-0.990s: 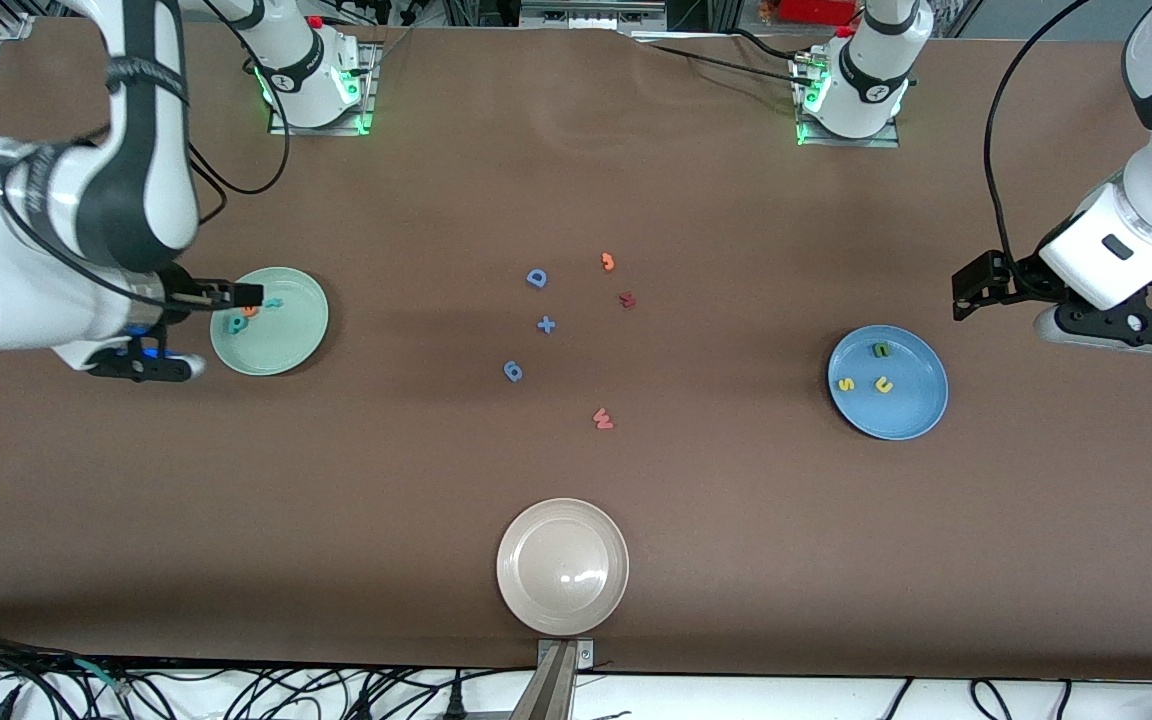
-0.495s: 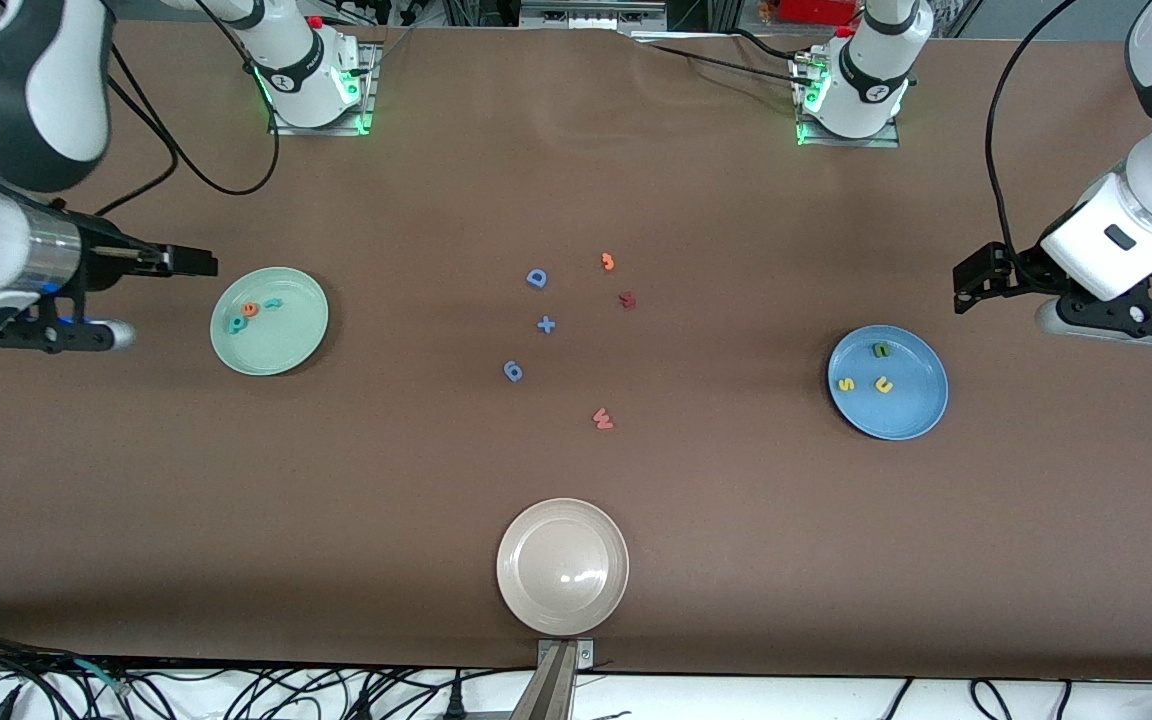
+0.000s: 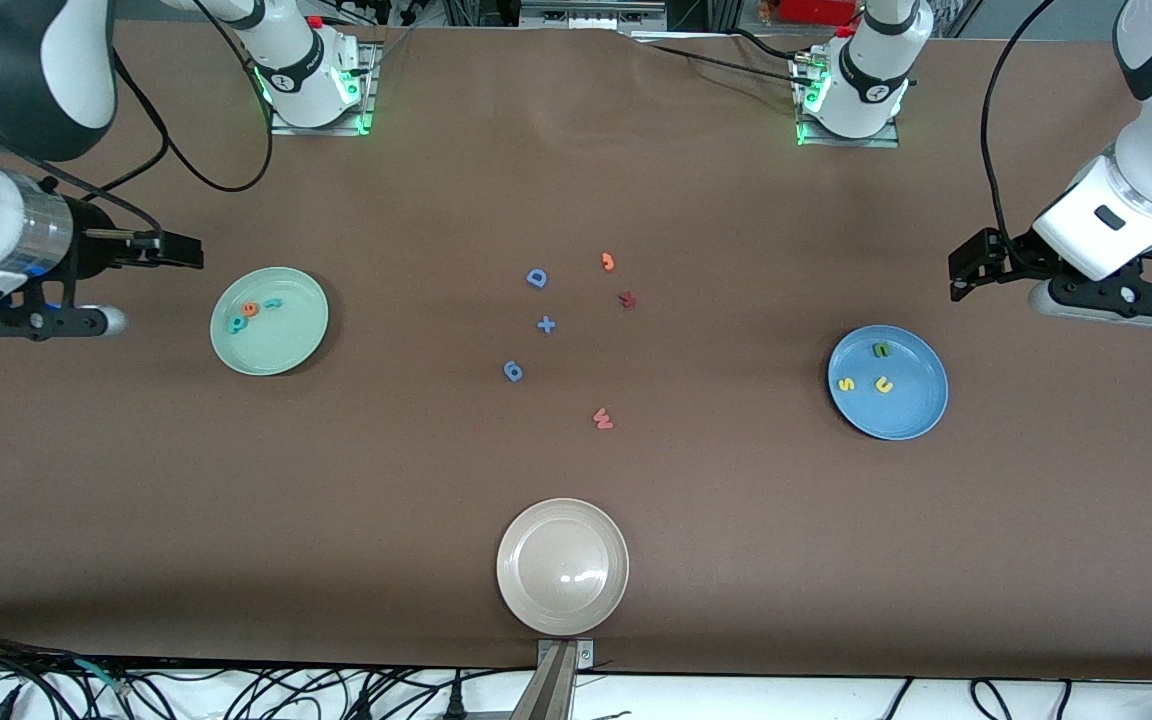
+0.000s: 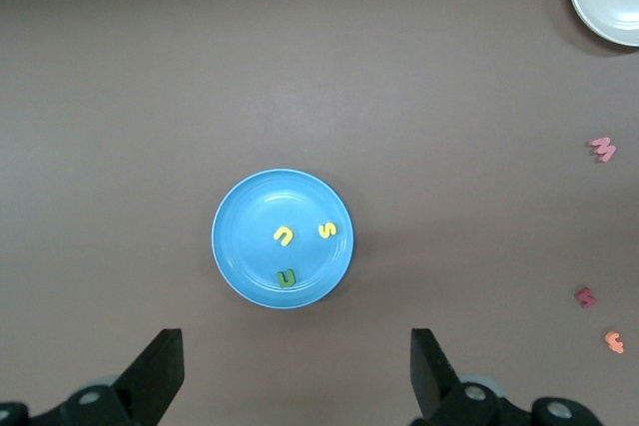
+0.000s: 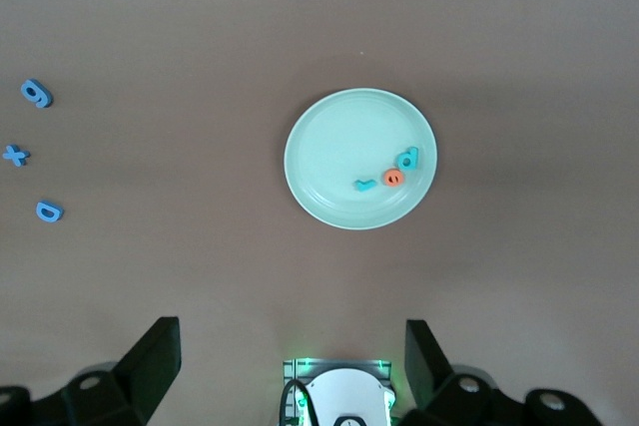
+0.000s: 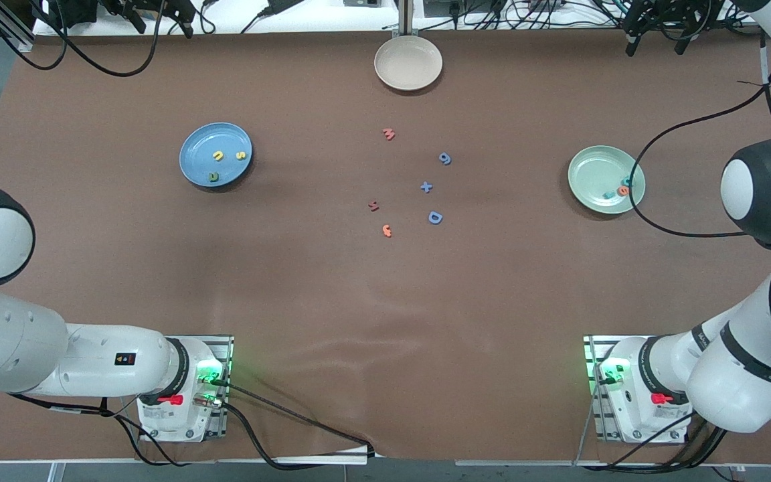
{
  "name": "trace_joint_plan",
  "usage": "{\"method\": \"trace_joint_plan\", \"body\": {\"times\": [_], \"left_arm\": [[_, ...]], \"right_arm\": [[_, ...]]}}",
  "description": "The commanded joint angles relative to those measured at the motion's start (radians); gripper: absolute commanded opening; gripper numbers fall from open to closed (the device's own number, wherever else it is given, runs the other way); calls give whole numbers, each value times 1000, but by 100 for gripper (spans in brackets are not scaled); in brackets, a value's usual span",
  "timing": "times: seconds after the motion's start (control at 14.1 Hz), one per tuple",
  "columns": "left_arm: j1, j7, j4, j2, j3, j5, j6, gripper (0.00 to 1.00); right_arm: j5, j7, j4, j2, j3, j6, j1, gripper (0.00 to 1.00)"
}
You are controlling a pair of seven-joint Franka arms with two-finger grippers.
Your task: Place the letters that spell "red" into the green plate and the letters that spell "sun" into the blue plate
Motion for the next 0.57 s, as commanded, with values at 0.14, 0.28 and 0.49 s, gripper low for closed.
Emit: {"method": "trace_joint_plan", "body": {"times": [0.14,0.28,0.49], "left_arm": [[2,-8,-56,-52,-1,-32,26,100],[2,-5,-53,-52,-1,-32,17,100],[2,-5,-50,-52,-1,-32,12,100]], "right_arm": [[-53,-15,13,-45,229,37,-200,99],[-110,-15,12,-64,366,48,-303,99],[-168,-15,-1,-88,564,72,-475,99]]}}
